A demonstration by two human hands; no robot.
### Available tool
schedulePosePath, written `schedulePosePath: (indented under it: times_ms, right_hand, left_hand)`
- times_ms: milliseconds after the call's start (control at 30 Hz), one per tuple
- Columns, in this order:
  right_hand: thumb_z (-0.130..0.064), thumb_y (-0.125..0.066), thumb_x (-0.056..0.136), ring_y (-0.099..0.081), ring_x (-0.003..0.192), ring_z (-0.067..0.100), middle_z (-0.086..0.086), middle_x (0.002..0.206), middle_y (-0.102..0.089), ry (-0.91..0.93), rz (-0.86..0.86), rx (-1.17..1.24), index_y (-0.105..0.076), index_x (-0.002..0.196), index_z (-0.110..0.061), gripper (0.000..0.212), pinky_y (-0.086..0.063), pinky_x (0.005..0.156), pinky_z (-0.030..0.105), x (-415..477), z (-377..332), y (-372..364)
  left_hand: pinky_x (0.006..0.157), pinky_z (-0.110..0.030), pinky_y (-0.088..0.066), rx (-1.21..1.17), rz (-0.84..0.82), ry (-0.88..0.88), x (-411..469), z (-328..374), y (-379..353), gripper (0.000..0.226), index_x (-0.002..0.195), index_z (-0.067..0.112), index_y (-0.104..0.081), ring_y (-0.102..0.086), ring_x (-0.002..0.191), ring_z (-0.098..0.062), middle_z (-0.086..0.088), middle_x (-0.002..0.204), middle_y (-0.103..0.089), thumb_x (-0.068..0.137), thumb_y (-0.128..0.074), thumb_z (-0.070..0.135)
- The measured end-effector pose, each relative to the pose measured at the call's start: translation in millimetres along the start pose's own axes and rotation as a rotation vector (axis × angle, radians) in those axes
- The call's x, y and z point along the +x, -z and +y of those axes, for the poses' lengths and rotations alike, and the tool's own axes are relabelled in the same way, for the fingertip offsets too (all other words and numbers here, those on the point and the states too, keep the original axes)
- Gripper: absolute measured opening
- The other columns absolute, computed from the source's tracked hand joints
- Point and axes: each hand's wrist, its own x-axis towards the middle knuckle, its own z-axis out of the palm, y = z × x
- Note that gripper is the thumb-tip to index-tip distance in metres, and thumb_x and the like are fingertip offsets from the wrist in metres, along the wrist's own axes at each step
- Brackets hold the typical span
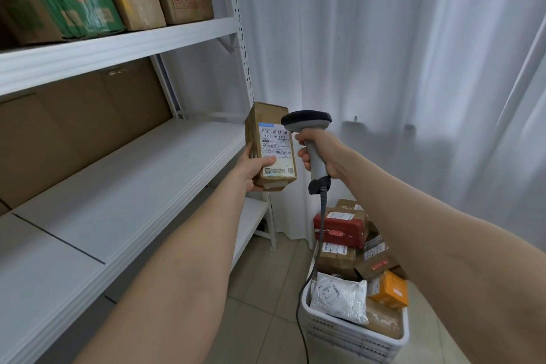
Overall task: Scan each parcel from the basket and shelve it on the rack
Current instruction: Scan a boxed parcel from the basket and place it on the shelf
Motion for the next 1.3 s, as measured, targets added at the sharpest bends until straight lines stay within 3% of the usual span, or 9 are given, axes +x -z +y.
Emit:
schedulePosePath:
  times_ms: [200,500,700,867,1033,1167,1300]
  right_hand:
    - [-0.014,-0.056,0.091,-0.047,0.039,0.01,0.002,0.053,-0.054,-0.014,-0.011,-0.057,-0.053,0.086,-0.008,0.008,-0.045,0.042,0.017,-5,-5,-3]
    - [-0.014,-0.055,0.09,-0.047,0.039,0.01,0.002,0.05,-0.055,-0.038,-0.025,-0.059,-0.053,0.083,-0.009,0.009,-0.045,0.043,0.017,-14,-12,-11]
    - [-0.013,-0.055,0.089,-0.047,0.038,0.01,0.002,0.05,-0.055,-0.045,-0.037,-0.02,-0.053,0.081,-0.01,0.009,-0.045,0.042,0.017,-20,-15,-22]
    - [-0.013,-0.055,0.089,-0.046,0.038,0.01,0.002,0.05,-0.054,-0.034,-0.035,-0.001,-0.052,0.08,-0.01,0.009,-0.044,0.042,0.017,-23,-16,-33]
    - [-0.014,-0.056,0.089,-0.049,0.039,0.009,0.001,0.051,-0.056,-0.031,-0.075,0.011,-0.054,0.082,-0.009,0.009,-0.045,0.043,0.017,-25,-16,-47]
    - [-0.016,-0.056,0.091,-0.051,0.038,0.008,0.002,0.052,-0.059,-0.049,-0.105,0.039,-0.055,0.085,-0.008,0.01,-0.047,0.041,0.017,-26,-17,-60]
    - [-0.016,-0.056,0.09,-0.05,0.039,0.009,0.002,0.052,-0.059,-0.038,-0.085,0.024,-0.054,0.088,-0.008,0.008,-0.047,0.042,0.017,-25,-18,-66]
  left_hand:
    - [0.073,-0.059,-0.055,-0.018,0.02,0.008,-3,2,5,0.058,0.121,0.041,-0.048,-0.068,0.092,-0.028,0.0,0.105,-0.067,0.081,-0.073,0.008]
    - [0.051,-0.043,-0.057,-0.02,0.037,0.002,-14,9,12,0.067,0.134,0.038,-0.042,-0.067,0.082,-0.024,0.004,0.096,-0.066,0.083,-0.071,0.006]
    - [0.061,-0.046,-0.057,-0.004,0.038,-0.018,-21,13,17,0.066,0.135,0.036,-0.041,-0.065,0.086,-0.025,-0.001,0.111,-0.064,0.084,-0.07,0.007]
    - [0.059,-0.043,-0.057,0.003,0.035,-0.03,-27,16,26,0.064,0.136,0.036,-0.041,-0.065,0.089,-0.026,-0.004,0.12,-0.063,0.085,-0.069,0.008]
    - [0.055,-0.04,-0.056,0.01,0.028,-0.034,-31,20,39,0.065,0.136,0.036,-0.041,-0.066,0.085,-0.024,-0.002,0.111,-0.064,0.085,-0.069,0.008]
    - [0.059,-0.043,-0.057,0.02,0.029,-0.038,-31,22,50,0.065,0.136,0.036,-0.041,-0.065,0.087,-0.025,-0.003,0.114,-0.063,0.085,-0.069,0.009]
    - [0.052,-0.039,-0.056,0.016,0.034,-0.04,-35,22,59,0.063,0.135,0.035,-0.041,-0.065,0.083,-0.023,-0.003,0.115,-0.063,0.085,-0.069,0.009]
